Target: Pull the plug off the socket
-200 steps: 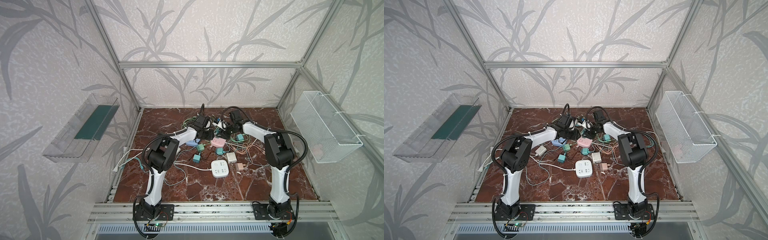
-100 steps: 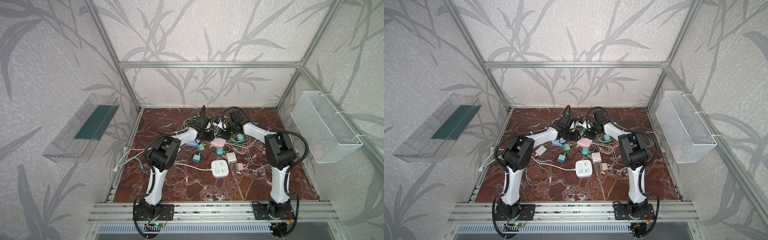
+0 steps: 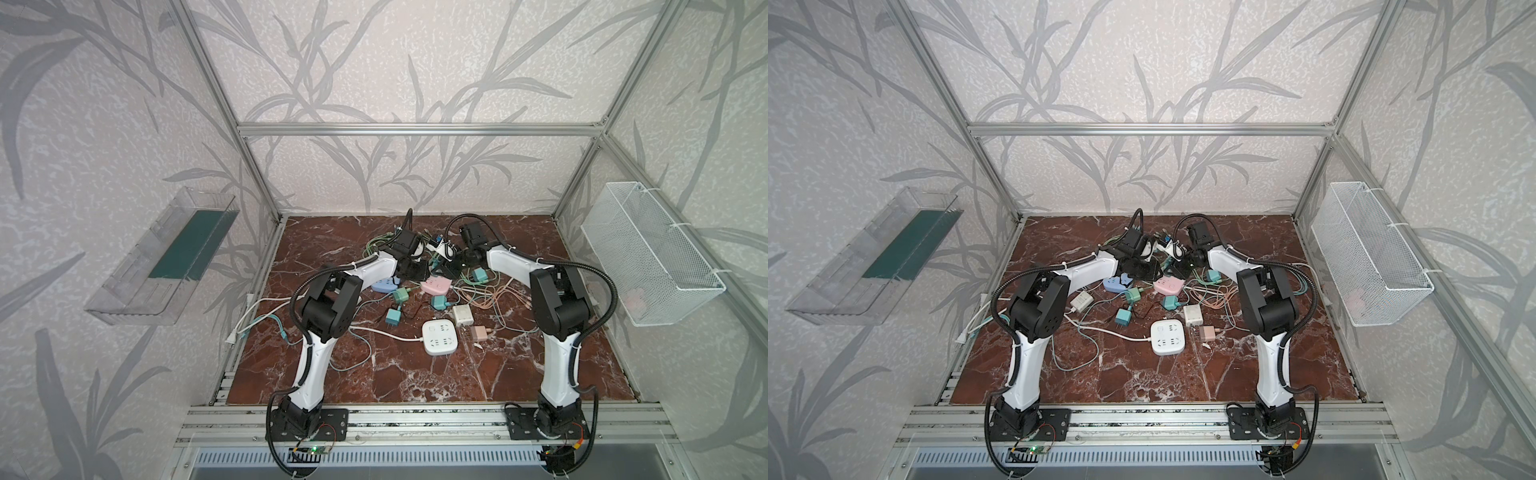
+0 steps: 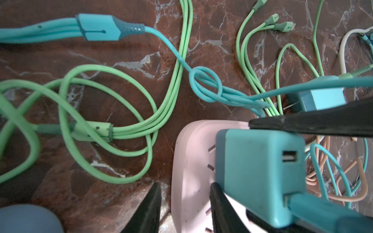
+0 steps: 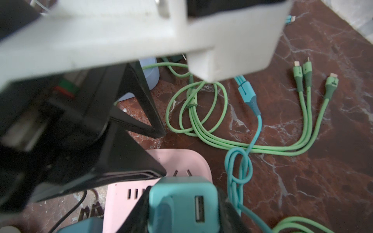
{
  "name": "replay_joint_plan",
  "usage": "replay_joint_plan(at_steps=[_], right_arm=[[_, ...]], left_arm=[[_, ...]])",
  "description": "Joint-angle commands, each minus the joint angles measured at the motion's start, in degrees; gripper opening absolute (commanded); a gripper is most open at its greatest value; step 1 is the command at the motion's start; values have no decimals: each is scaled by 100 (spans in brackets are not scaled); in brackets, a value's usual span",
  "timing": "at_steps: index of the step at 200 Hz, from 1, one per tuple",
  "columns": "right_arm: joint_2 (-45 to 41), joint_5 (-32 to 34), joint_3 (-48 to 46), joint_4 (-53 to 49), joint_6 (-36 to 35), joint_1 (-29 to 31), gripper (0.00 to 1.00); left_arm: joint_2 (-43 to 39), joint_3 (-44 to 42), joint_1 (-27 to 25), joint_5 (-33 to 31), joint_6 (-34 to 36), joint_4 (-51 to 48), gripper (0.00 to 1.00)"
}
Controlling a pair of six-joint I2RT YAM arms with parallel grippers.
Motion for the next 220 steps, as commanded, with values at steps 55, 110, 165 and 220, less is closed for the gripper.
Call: replay_joint_plan(at_steps=[55, 110, 165, 220], right_arm=[[-424, -331, 41, 277, 364, -36, 18], [-477, -395, 39, 321, 499, -81, 17], [-590, -281, -19, 380, 573, -98, 14], [-532, 239, 62, 266, 634, -50, 12]], left_arm=[[243, 32, -19, -305, 111, -593, 41], [267, 53, -21, -325, 112, -644, 41], [396, 159, -21, -413, 145, -829, 41], [438, 194, -119, -654, 321, -960, 41]])
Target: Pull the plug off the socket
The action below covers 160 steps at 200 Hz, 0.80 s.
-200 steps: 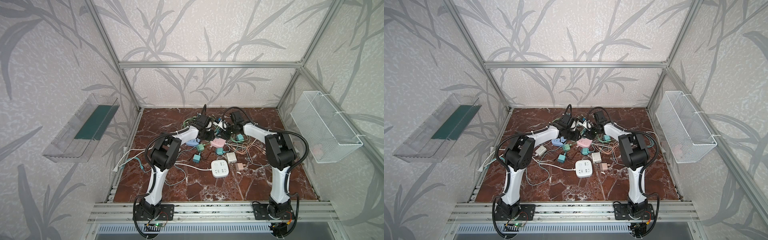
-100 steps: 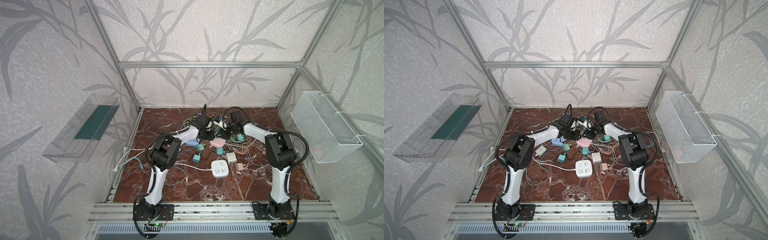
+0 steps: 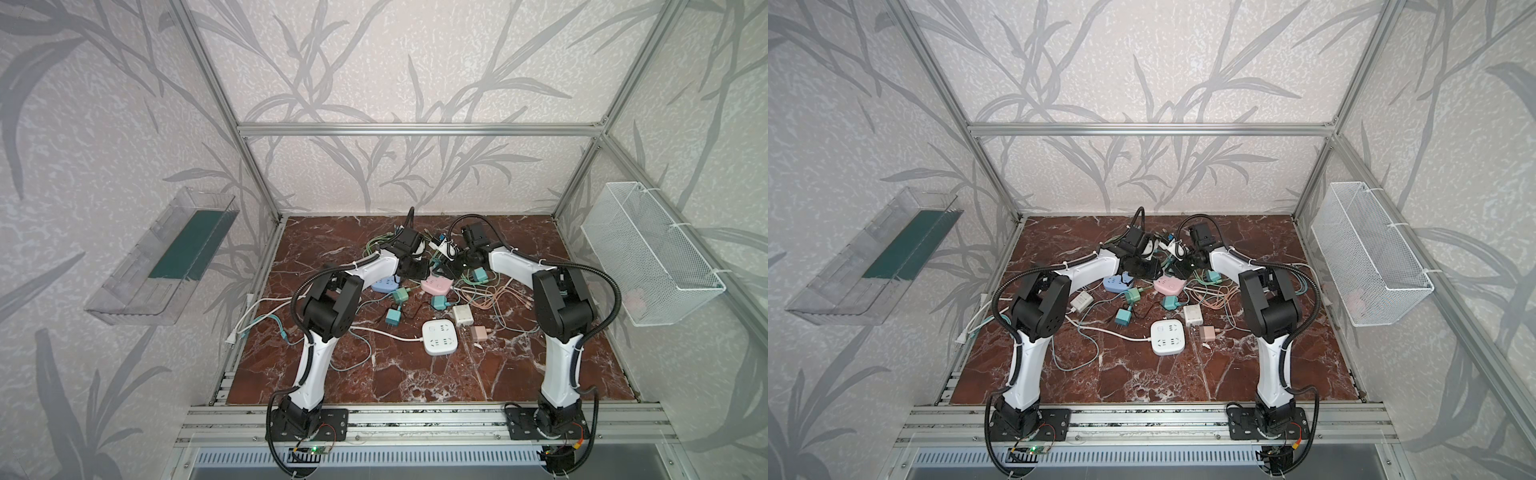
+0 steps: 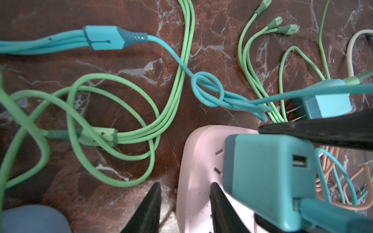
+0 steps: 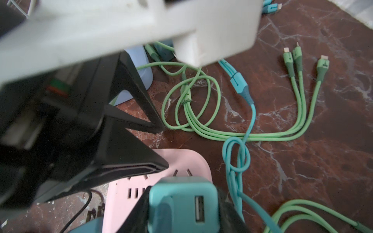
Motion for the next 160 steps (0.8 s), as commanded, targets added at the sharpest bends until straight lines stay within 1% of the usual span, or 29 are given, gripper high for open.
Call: replay_joint_plan(at_steps=[1, 14, 24, 40, 56, 68, 74, 89, 115, 124, 138, 160], right_arm=[[-377, 140, 261, 106, 84, 25, 12], [-376, 469, 226, 79, -71, 91, 12], [-408, 511, 155, 153, -66, 93, 12], [-516, 496, -144, 562, 5, 90, 12], [-569, 421, -303, 888, 324, 46, 12], [-581, 75, -291, 1040, 747, -55, 11], [-558, -18, -227, 1029, 875, -82, 10], [-538, -39, -38, 802, 853, -66, 10], [-505, 2, 104, 608, 979, -118, 10], [-508, 86, 96, 541, 832, -93, 9], [-583, 429, -19, 493, 417, 69, 9], [-822, 834, -493, 958, 6, 312, 9]], left_arm=[[350, -64, -73, -435, 237, -741, 41], [379, -64, -94, -480, 259, -755, 42], [394, -70, -109, -470, 272, -756, 42], [423, -73, -144, -430, 285, -719, 42], [462, -40, -209, -550, 370, -790, 42], [505, -13, -250, -634, 434, -862, 42], [537, -11, -257, -658, 444, -890, 42], [605, -11, -261, -690, 436, -925, 40], [672, -72, -286, -761, 426, -931, 41], [693, -81, -303, -772, 426, -930, 40], [751, -68, -314, -774, 443, -938, 40], [843, -38, -313, -711, 448, -1002, 40]])
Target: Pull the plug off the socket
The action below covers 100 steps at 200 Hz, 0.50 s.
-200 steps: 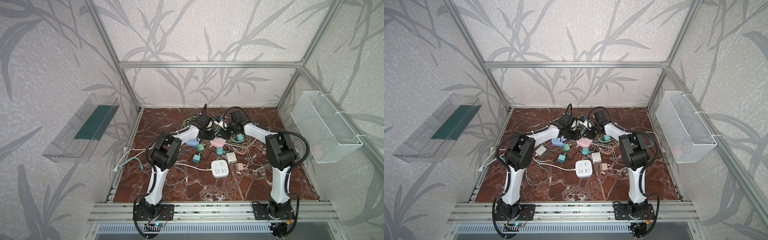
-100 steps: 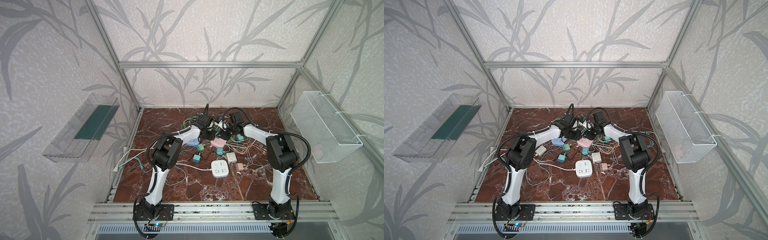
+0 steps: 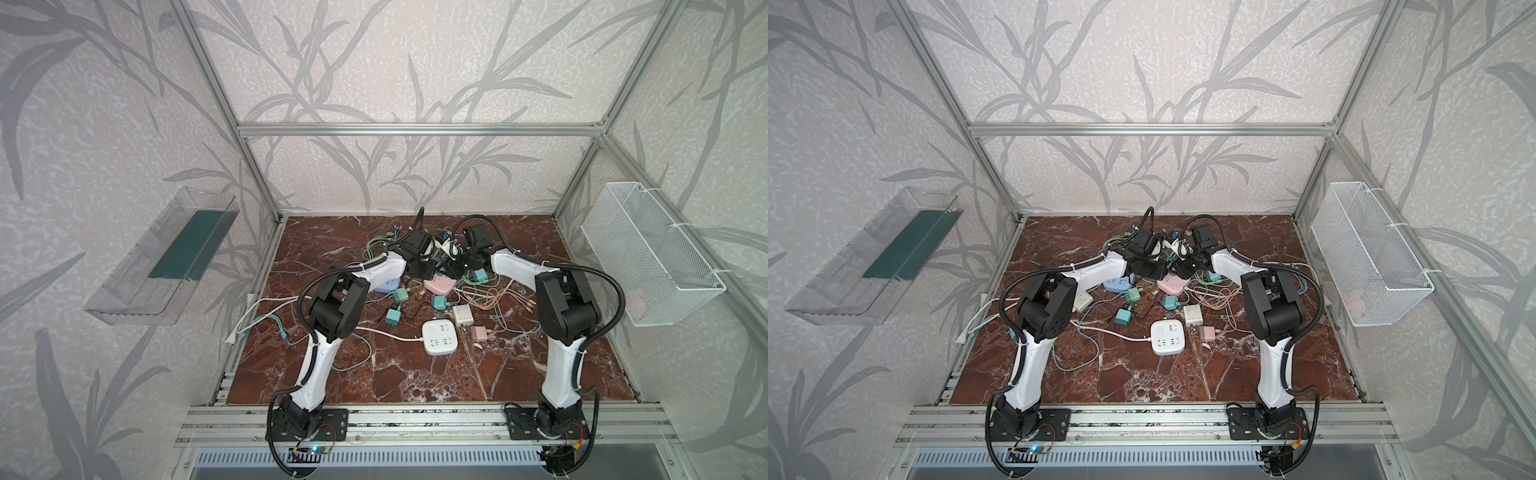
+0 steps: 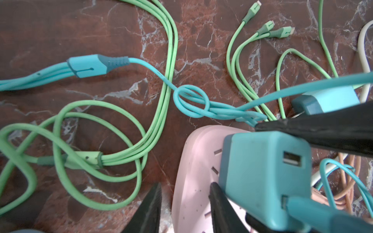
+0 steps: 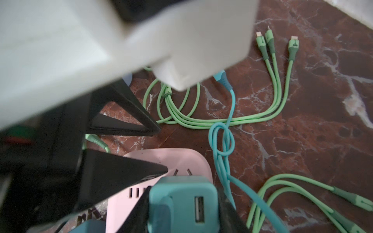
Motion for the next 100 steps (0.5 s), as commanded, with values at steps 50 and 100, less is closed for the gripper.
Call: replay_joint_plan(at_steps=[50, 100], right_arm=[[-934, 133, -719, 1237, -94, 324, 9], [-658, -53, 11, 307, 291, 175, 8]], left_arm=[[685, -159, -38, -163, 196, -1208, 40], [690, -143, -27, -127, 184, -1281, 40]])
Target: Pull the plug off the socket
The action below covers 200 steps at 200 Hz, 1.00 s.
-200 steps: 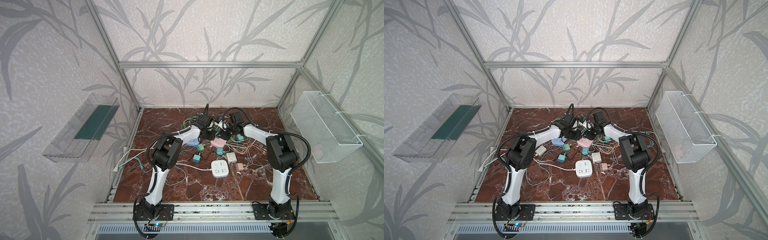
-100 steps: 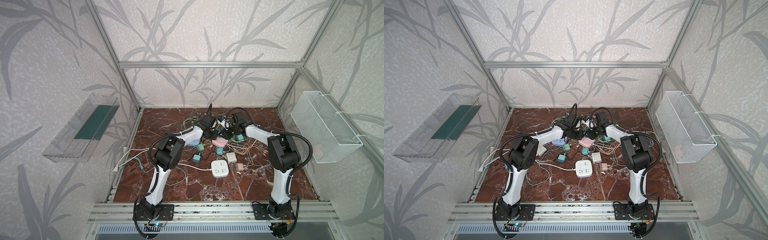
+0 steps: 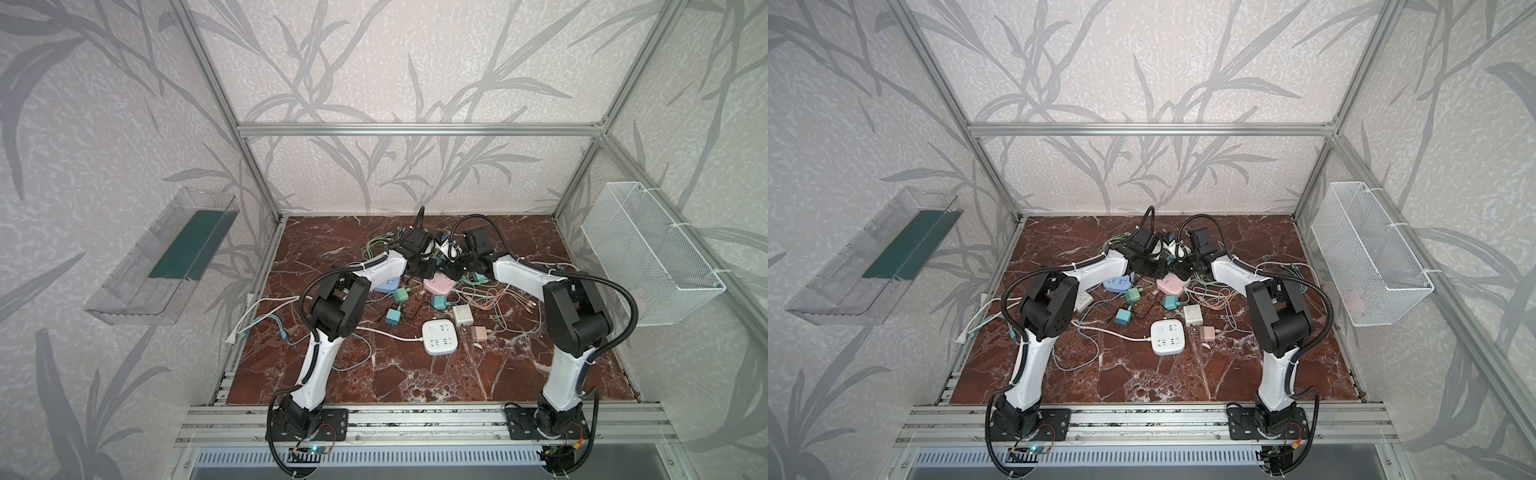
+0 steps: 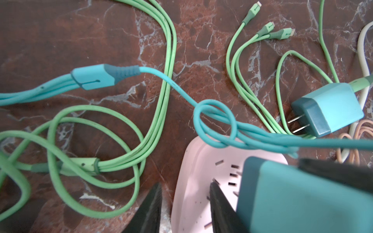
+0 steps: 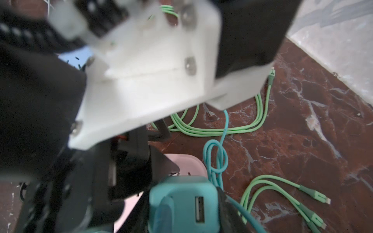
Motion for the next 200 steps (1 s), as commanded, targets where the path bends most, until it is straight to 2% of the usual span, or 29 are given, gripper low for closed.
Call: replay_joint_plan(at_steps=[1, 23, 45, 84, 111, 141, 148, 163, 186, 200], right_arm=[[-72, -331, 447, -165, 178, 30, 8], [-114, -345, 376, -126, 295, -93, 8], [-15, -662, 458, -164, 686, -387, 10], [618, -1055, 1161, -1058, 949, -685, 14], [873, -1060, 1355, -1384, 1099, -747, 16], [1057, -929, 1588, -1799, 1170, -803, 23], [1083, -871, 1636, -1916, 1212, -828, 30], [1058, -790, 1672, -2089, 1325, -878, 56], [691, -581, 1416, -2070, 1458, -949, 72], [359, -285, 1178, -2031, 1544, -986, 99]], left_arm=[[586, -325, -44, -195, 186, -1163, 40], [464, -481, -16, -114, 114, -981, 40], [243, -626, 5, 37, 32, -755, 41], [-233, -853, 20, 253, -87, -388, 43], [-654, -1072, 39, 349, -222, -118, 47], [-1139, -1171, 72, 290, -226, -126, 54], [-1237, -1180, 71, 265, -216, -149, 56], [-1539, -1277, 77, 147, -190, -156, 59], [-2083, -1571, 91, -160, -155, -70, 68], [-2409, -1770, 98, -433, -124, -11, 73]])
